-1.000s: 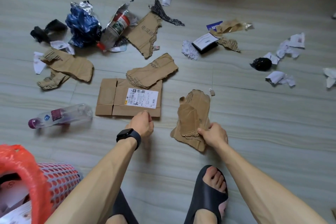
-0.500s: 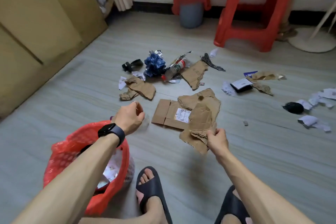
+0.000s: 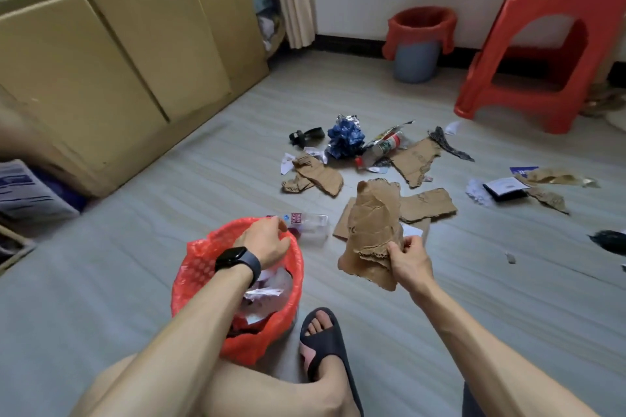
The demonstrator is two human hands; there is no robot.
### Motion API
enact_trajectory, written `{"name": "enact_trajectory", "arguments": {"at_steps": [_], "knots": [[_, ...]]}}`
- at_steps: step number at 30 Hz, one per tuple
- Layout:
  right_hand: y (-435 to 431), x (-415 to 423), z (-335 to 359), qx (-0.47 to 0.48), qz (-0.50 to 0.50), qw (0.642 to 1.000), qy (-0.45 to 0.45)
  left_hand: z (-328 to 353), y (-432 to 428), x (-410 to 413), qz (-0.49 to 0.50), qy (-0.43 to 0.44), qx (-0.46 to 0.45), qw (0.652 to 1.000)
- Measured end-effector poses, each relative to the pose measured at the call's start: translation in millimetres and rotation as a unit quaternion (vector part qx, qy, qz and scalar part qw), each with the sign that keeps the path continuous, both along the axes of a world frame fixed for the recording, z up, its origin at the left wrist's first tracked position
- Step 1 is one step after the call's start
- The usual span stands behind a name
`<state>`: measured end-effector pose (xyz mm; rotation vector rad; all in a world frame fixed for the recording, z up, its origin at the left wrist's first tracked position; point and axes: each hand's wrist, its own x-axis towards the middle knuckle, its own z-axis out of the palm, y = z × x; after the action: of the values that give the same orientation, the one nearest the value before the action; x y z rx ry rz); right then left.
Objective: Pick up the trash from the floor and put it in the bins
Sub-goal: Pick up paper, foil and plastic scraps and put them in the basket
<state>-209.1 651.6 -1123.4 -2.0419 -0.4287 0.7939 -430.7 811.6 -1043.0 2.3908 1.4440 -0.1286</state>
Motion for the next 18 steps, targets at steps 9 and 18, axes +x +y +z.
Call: {"name": "enact_trajectory", "arguments": {"at_steps": [9, 18], "knots": [[-114.8, 101.4, -33.1, -0.131, -0.177, 0.975, -0.027, -42.6, -89.7, 196.9, -0.188, -0.030, -0.086, 0.978], [-224.2, 195.0, -108.2, -0.231, -0.327, 0.916, 0.017, -147.0, -163.7, 346.5, -0.326, 0.049, -0.166, 0.929]]}}
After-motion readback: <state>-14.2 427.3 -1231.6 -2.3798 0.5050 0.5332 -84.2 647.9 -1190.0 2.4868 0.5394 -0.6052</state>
